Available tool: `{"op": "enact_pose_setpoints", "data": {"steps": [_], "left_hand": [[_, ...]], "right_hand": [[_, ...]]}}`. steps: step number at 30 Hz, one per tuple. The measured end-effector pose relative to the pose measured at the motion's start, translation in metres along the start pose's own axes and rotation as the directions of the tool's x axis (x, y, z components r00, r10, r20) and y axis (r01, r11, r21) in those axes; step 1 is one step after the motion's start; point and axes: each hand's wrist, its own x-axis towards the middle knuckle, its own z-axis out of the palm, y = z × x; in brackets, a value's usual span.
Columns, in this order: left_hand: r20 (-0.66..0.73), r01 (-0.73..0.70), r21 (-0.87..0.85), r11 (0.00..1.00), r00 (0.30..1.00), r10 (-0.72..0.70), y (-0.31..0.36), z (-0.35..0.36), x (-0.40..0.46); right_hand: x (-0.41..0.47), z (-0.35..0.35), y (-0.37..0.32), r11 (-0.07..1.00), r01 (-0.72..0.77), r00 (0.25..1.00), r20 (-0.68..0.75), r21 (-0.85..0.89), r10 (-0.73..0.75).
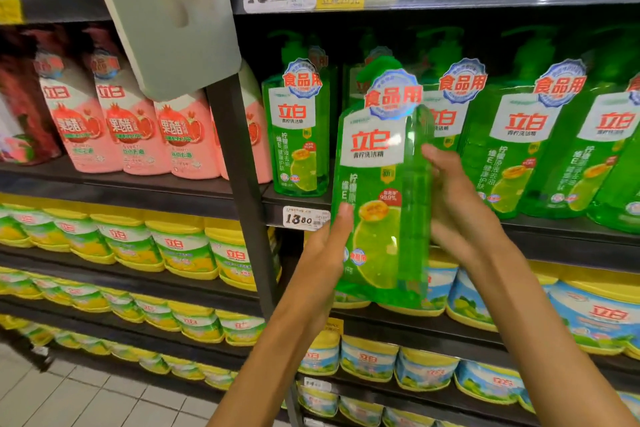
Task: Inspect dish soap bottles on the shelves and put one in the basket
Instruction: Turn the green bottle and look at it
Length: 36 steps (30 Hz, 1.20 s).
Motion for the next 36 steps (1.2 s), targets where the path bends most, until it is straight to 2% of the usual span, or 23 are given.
{"op": "enact_pose_setpoints", "data": {"steps": [4, 7, 11, 17, 20, 24, 25, 28, 30, 32, 33, 36], "left_hand": [[-0.1, -0.144, 0.07, 0.987, 0.984, 0.15, -0.012, 0.0, 0.01], [-0.167, -0.24, 0.17, 0.956, 0.949, 0.268, -0.008, 0.0, 0.027], [-0.238, -0.306, 0.232, 0.923, 0.902, 0.359, 0.006, -0.001, 0.047], [-0.21, -0.322, 0.369, 0.872, 0.885, 0.415, 0.005, -0.015, 0.073], [-0.206, -0.287, 0.395, 0.873, 0.898, 0.388, 0.001, -0.019, 0.082], [-0.225, -0.315, 0.483, 0.817, 0.857, 0.464, -0.004, -0.021, 0.09], [-0.242, -0.329, 0.484, 0.811, 0.841, 0.485, -0.004, -0.019, 0.091], [-0.271, -0.331, 0.493, 0.804, 0.82, 0.504, -0.006, -0.012, 0.09], [-0.287, -0.315, 0.569, 0.76, 0.79, 0.542, -0.007, -0.009, 0.09], [-0.288, -0.283, 0.706, 0.649, 0.723, 0.628, -0.006, -0.008, 0.089], [-0.28, -0.276, 0.731, 0.624, 0.713, 0.643, -0.006, -0.007, 0.089], [-0.294, -0.296, 0.703, 0.647, 0.707, 0.643, -0.005, -0.005, 0.089]], "right_hand": [[0.004, 0.006, -0.003, 0.908, 0.125, 0.987, -0.045, -0.399, -0.155], [0.012, 0.017, -0.008, 0.82, 0.2, 0.954, -0.085, -0.536, -0.288], [0.03, 0.024, -0.016, 0.675, 0.29, 0.912, -0.019, -0.678, -0.411], [0.053, 0.021, -0.01, 0.558, 0.341, 0.891, 0.071, -0.756, -0.448], [0.058, 0.017, 0.0, 0.608, 0.349, 0.893, 0.057, -0.713, -0.447], [0.061, 0.012, 0.014, 0.617, 0.325, 0.881, -0.009, -0.717, -0.474], [0.061, 0.013, 0.016, 0.582, 0.333, 0.857, -0.019, -0.742, -0.514], [0.066, 0.015, 0.016, 0.396, 0.409, 0.712, 0.016, -0.822, -0.702], [0.068, 0.013, 0.014, 0.33, 0.413, 0.659, 0.029, -0.849, -0.751], [0.07, 0.008, 0.012, 0.294, 0.398, 0.638, 0.032, -0.869, -0.769], [0.069, 0.006, 0.011, 0.292, 0.394, 0.64, 0.032, -0.871, -0.767], [0.068, -0.003, 0.007, 0.259, 0.406, 0.68, 0.1, -0.877, -0.727]]}}
